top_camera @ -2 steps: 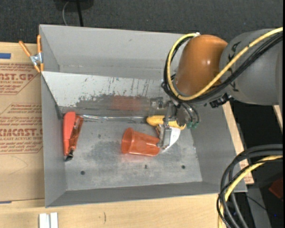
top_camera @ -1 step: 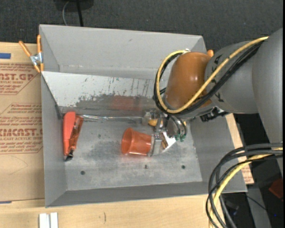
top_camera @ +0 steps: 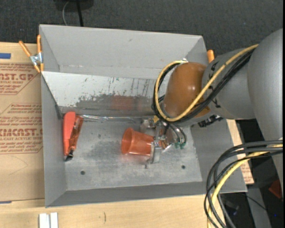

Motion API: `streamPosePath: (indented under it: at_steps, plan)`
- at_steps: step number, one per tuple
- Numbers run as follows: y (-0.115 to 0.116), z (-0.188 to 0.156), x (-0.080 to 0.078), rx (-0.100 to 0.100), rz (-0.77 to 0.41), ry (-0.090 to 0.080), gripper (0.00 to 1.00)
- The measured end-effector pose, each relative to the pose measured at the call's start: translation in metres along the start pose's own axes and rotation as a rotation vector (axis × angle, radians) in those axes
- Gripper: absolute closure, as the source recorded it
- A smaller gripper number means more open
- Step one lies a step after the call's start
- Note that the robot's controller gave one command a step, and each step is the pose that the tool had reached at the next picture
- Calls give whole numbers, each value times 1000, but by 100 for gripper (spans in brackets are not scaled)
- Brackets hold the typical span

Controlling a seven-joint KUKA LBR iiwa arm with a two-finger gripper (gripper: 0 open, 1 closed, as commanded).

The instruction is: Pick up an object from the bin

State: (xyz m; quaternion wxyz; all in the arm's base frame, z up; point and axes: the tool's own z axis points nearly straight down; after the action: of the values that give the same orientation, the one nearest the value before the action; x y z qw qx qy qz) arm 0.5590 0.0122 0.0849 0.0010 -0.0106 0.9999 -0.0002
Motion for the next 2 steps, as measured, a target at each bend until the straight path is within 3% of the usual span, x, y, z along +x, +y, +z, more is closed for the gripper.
streamPosePath:
  at_steps: [1,2]
  plan:
    - [24,15,-9,-3,-8,-4,100]
    - [24,15,-9,-3,-8,-4,100]
